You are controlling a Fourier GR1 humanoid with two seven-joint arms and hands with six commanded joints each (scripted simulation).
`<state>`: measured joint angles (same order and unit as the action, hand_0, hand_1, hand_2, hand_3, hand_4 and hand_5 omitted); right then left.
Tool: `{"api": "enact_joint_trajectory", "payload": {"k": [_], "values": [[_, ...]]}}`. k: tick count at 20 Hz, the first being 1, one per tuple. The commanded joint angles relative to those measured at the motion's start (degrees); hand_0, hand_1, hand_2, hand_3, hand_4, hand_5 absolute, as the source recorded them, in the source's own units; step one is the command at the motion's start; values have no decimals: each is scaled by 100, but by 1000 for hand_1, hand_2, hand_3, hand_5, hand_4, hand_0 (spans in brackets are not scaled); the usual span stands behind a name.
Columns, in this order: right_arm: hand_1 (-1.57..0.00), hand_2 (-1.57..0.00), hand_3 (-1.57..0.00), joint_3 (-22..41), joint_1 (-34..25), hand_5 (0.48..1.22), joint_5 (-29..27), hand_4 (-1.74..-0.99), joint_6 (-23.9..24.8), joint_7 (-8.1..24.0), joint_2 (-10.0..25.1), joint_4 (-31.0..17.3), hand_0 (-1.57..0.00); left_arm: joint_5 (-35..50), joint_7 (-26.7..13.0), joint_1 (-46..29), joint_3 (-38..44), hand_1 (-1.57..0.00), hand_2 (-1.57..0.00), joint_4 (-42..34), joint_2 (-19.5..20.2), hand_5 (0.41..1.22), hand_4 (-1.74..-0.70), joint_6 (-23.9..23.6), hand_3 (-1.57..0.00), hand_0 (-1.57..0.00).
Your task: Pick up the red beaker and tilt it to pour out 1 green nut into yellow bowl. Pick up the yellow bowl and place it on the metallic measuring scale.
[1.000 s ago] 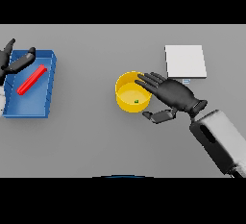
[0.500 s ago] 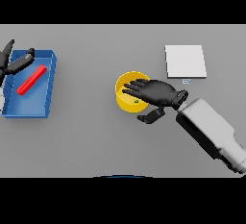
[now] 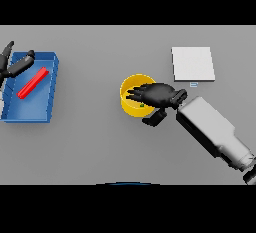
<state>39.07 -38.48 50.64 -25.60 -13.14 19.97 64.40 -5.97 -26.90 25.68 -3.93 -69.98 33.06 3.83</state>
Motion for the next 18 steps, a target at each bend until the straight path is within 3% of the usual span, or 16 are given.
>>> {"api": "enact_joint_trajectory", "payload": {"k": [1,3,4,5,6,9,13,18], "values": [[1,-9,-41,35,17,732,39,-1209,23,49,-33,-29,1,-2,14,12,2,1,1,5,6,713,-789,3,1,1],[-60,-88,-130,28,-2,809,38,-1261,27,110,-75,-3,-48,-6,62,17,8,1,1,76,1,712,-791,9,1,1],[-183,-189,-215,55,-27,891,56,-1309,50,1,-89,-70,-193,-38,111,7,-20,1,1,60,-16,711,-791,-14,1,1],[-407,-349,-322,34,-75,957,52,-1363,63,-104,-46,-78,-455,-31,74,54,3,1,1,87,10,710,-789,0,1,1],[-640,-594,-572,10,-58,1010,33,-1435,57,-95,-5,-39,-678,-19,103,25,3,1,1,59,10,710,-788,5,1,1],[-1094,-1071,-882,67,-18,1113,17,-1578,30,-141,32,36,-1114,15,66,90,19,1,1,91,23,707,-787,58,1,1],[-1376,-1287,-1106,60,-40,1177,-122,-1674,-177,-56,68,102,-1384,-5,119,24,0,1,1,68,41,710,-784,65,1,1],[-1507,-1387,-1195,-2,-92,1207,-249,-1719,-307,35,155,322,-1510,7,104,53,9,1,1,48,38,703,-782,56,1,1]]}}
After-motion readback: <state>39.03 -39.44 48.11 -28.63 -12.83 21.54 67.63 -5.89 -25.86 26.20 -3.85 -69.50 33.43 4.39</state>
